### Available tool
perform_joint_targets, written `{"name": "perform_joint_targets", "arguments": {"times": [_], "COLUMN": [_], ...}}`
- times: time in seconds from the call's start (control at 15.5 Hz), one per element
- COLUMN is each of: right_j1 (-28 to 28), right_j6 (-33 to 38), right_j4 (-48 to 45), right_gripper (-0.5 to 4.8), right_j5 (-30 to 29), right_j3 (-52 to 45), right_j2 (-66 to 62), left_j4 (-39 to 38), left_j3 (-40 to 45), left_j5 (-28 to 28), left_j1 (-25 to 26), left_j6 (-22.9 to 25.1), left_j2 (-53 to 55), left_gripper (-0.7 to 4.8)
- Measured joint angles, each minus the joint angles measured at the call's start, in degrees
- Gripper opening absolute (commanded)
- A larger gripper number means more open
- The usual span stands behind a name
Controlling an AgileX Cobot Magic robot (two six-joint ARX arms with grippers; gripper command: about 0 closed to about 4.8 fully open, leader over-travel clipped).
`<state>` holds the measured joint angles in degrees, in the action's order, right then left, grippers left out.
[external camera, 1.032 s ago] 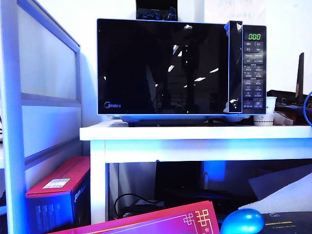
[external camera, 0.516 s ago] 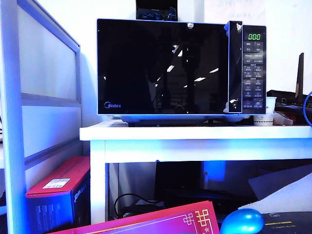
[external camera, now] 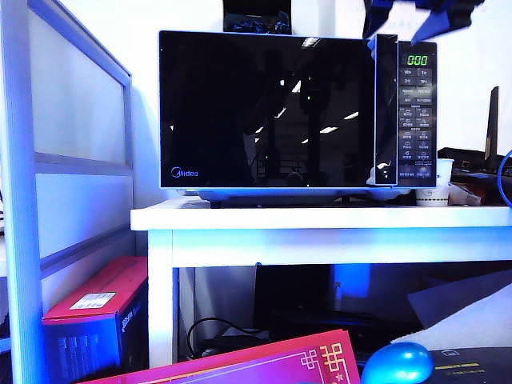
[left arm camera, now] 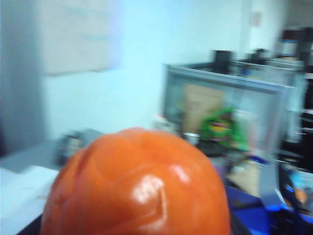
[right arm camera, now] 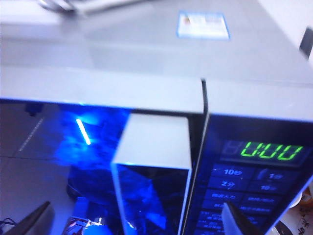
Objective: Open the microwave door, place the orange inside the microwave, then close the microwave door.
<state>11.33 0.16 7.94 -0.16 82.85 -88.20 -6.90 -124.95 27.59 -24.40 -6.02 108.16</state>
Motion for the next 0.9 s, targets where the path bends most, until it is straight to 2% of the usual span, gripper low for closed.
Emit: {"name": "perform_joint_targets", "arguments": {"times": [0.26, 0.45, 0.77, 0.84, 0.9], "right_j1": [0.00, 0.00, 0.00, 0.00, 0.00], "right_j6": [0.04, 0.07, 0.07, 0.07, 0.07], "right_j4": [-4.61, -7.08, -12.70, -13.00, -13.20], "right_gripper": [4.79, 4.79, 4.79, 4.45, 3.10], "right_j5": [1.49, 4.76, 6.08, 6.23, 6.23], "right_j3": [0.00, 0.00, 0.00, 0.00, 0.00], "right_j2": [-4.33, -6.01, -8.07, -8.26, -8.48], "left_j4": [-0.02, -0.55, -0.63, -0.66, -0.68], "left_j3": [-0.02, 0.00, 0.00, 0.00, 0.02], "left_j5": [-0.83, -0.83, -0.83, -0.83, -0.83], "left_j1": [0.00, 0.02, 0.02, 0.02, 0.02], "left_j6": [1.14, 1.25, 1.31, 1.31, 1.33], "left_j2": [-0.81, -0.81, -0.81, -0.81, -0.81], "left_gripper": [3.72, 3.72, 3.72, 3.72, 3.72]}}
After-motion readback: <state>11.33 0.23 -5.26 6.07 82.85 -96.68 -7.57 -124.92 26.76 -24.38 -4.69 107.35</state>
